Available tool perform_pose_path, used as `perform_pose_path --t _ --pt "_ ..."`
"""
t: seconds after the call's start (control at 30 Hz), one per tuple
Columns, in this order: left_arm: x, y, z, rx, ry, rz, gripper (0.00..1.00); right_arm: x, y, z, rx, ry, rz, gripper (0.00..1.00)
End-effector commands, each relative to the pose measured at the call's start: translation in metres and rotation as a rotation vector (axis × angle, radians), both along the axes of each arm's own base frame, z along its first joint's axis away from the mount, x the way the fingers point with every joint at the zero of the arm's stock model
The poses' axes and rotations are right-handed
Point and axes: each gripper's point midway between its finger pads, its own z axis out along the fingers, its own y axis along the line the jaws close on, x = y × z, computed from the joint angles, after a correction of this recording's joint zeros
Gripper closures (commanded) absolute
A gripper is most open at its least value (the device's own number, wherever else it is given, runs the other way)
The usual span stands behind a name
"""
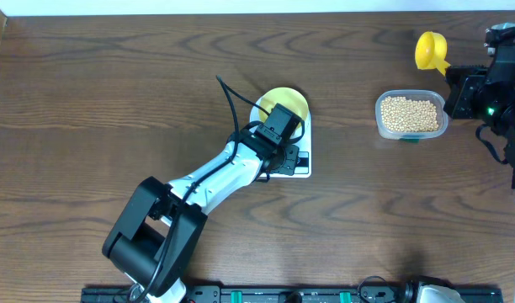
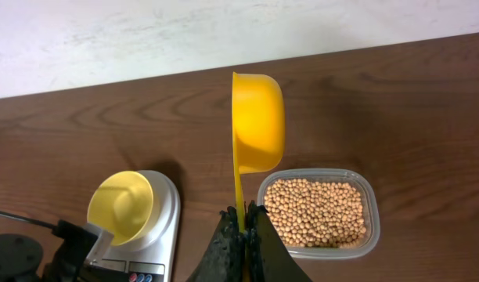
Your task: Scoop item into bowl and weigh 50g on scale
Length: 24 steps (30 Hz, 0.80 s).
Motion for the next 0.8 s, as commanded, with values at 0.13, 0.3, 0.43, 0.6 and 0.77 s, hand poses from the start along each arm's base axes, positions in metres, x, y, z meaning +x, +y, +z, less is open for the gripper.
perform_pose_path --t 0.13,0.3,0.43,0.6,0.77 --pt "-0.0078 0.0040 -0.0186 0.027 0.043 0.001 0.93 0.0005 -0.0034 0.0056 -0.006 -0.013 -0.011 0.99" --pt "-0.0086 0.0048 -0.0224 0.033 0.052 0.002 0.93 0.0005 -0.0034 0.0058 -0.006 -0.013 -0.011 0.99" --pt "-0.0074 0.0038 -0.0219 0.029 0.047 0.001 0.93 0.0005 -0.0034 0.0058 -0.006 -0.013 -0.011 0.99" --pt "-0.0071 0.0037 -0.0218 0.029 0.045 0.002 0.93 0.0005 -0.0033 0.0058 -0.006 -0.013 -0.010 0.99" --pt "-0.0044 0.0017 -0.0206 0.020 0.033 0.001 0.93 0.0005 -0.0034 0.0058 -0.006 -0.013 -0.011 0.99"
